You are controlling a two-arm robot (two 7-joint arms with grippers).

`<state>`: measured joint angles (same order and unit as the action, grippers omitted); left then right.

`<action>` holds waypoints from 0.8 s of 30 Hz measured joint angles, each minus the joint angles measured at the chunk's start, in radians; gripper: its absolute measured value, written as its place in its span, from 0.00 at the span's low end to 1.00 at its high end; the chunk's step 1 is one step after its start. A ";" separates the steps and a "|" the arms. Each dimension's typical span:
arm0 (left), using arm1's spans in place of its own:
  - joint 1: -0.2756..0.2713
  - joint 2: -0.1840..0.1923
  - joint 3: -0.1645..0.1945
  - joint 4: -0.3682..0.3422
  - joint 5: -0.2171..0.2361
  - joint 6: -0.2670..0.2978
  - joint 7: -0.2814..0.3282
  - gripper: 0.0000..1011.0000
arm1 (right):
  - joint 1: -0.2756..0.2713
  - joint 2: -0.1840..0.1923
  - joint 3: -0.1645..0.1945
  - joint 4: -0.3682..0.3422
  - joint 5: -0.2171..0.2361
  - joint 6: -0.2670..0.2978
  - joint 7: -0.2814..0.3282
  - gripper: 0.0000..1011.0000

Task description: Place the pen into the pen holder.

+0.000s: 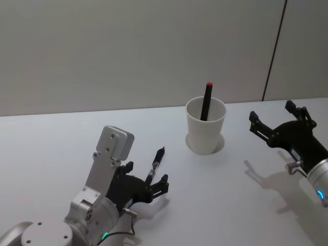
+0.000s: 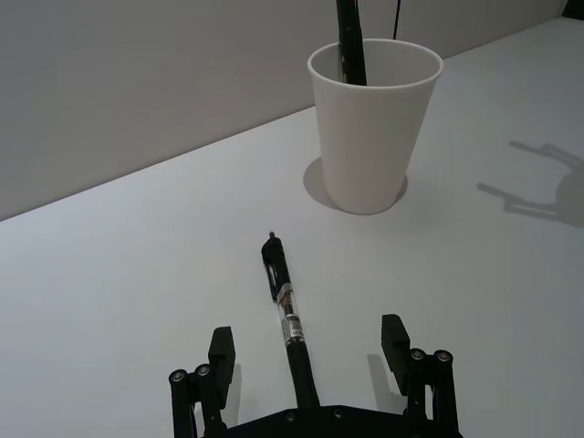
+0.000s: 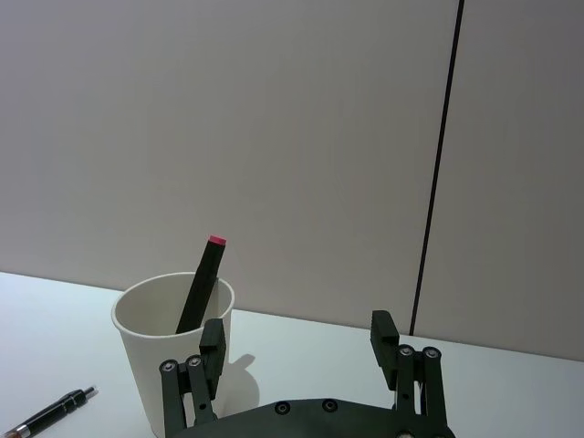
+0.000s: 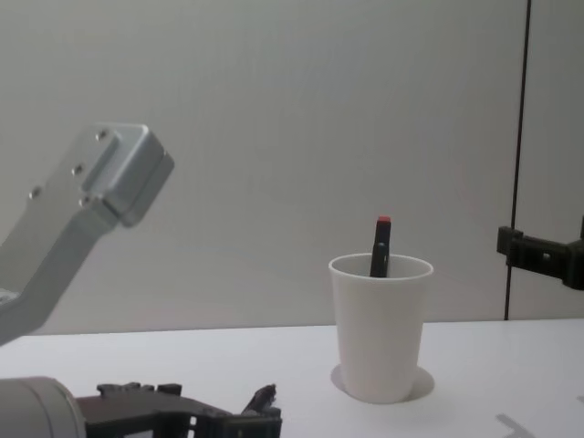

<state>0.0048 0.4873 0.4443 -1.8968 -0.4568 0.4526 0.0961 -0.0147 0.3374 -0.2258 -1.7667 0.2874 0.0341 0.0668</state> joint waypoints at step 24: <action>-0.042 -0.047 0.002 0.054 0.045 0.087 -0.053 0.99 | 0.000 0.000 0.000 0.000 0.000 0.000 0.000 0.99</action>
<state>-0.0368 0.4402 0.4467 -1.8426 -0.4122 0.5400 0.0428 -0.0146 0.3375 -0.2258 -1.7667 0.2874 0.0341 0.0668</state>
